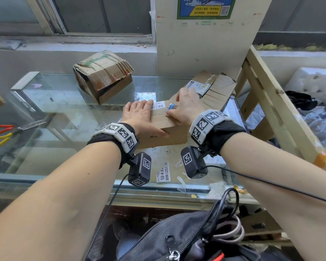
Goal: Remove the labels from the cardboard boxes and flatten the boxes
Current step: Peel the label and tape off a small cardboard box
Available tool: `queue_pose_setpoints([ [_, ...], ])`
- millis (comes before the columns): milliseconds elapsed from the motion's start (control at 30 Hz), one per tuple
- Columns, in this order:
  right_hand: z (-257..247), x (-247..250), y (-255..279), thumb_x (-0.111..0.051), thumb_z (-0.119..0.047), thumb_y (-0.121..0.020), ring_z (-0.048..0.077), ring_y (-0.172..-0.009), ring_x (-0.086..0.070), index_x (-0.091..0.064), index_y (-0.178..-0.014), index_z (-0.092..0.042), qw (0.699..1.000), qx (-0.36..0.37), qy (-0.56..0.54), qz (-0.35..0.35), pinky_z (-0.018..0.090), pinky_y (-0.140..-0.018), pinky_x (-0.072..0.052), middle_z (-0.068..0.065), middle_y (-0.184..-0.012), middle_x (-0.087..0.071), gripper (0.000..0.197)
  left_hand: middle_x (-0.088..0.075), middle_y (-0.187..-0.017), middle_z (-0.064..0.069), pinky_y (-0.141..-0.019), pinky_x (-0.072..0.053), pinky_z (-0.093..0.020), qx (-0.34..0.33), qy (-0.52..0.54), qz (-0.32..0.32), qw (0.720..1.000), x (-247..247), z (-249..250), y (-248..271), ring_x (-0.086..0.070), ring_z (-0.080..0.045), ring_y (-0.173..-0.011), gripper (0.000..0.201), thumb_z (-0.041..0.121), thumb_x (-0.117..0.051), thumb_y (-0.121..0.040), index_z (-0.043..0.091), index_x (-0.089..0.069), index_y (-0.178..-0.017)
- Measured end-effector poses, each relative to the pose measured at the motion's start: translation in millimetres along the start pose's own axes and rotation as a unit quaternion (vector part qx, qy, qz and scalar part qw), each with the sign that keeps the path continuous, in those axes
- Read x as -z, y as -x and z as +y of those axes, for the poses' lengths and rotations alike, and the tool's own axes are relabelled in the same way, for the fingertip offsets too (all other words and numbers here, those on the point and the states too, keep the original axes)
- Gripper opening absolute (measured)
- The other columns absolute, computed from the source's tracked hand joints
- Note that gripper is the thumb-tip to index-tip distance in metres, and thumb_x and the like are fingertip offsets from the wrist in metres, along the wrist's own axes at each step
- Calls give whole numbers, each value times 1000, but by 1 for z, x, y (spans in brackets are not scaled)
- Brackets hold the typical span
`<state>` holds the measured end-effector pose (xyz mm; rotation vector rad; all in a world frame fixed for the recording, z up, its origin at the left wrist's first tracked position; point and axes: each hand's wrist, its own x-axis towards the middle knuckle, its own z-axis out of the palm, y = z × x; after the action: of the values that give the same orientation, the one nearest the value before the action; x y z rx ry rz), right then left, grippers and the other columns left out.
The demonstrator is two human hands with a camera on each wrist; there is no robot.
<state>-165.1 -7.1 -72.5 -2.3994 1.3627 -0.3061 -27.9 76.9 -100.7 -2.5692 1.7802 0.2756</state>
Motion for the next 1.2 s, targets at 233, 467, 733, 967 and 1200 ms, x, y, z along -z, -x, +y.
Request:
queue_pose_setpoints([
  [233, -5, 5, -8, -62, -50, -84, 21, -82, -54, -52, -87, -14, 993, -7, 68, -97, 28, -54, -33, 3, -85, -54, 38, -22, -154, 0, -120, 0, -44, -1, 3, 1, 1000, 0, 0, 1, -14, -21, -145, 124, 83, -64, -57, 23, -11, -152],
  [467, -9, 5, -19, -61, -48, -86, 22, -86, -62, -62, -88, -15, 986, -8, 80, -148, 33, -75, -47, 4, -87, -64, 33, -22, -155, 0, -120, 0, -44, -3, 4, 0, 1000, 1, -1, 0, -14, -20, -145, 124, 83, -63, -56, 23, -11, -152],
  [733, -1, 10, -15, -56, -33, -94, 17, -83, -54, -63, -90, -14, 987, -34, -58, -145, 27, -69, -39, 4, -91, -60, 20, -23, -155, -1, -120, -1, -44, -6, -3, -4, 1000, 2, -1, -3, -15, -21, -144, 124, 84, -63, -57, 23, -11, -152],
  [967, -3, 2, -14, -57, -51, -88, 21, -82, -56, -62, -93, -12, 994, -4, 41, -103, 29, -65, -36, 4, -87, -58, 39, -22, -155, -1, -120, 0, -44, -6, -4, -4, 1000, 1, -2, -5, -14, -21, -145, 123, 82, -63, -58, 23, -11, -152],
  [1200, 5, -2, -14, -51, -39, -95, 20, -79, -54, -62, -71, -14, 995, -6, -55, -82, 27, -68, -35, 3, -76, -58, 36, -25, -154, 0, -120, -1, -43, -7, -7, 3, 1000, 1, -2, -7, -16, -20, -144, 123, 83, -63, -56, 23, -13, -151],
])
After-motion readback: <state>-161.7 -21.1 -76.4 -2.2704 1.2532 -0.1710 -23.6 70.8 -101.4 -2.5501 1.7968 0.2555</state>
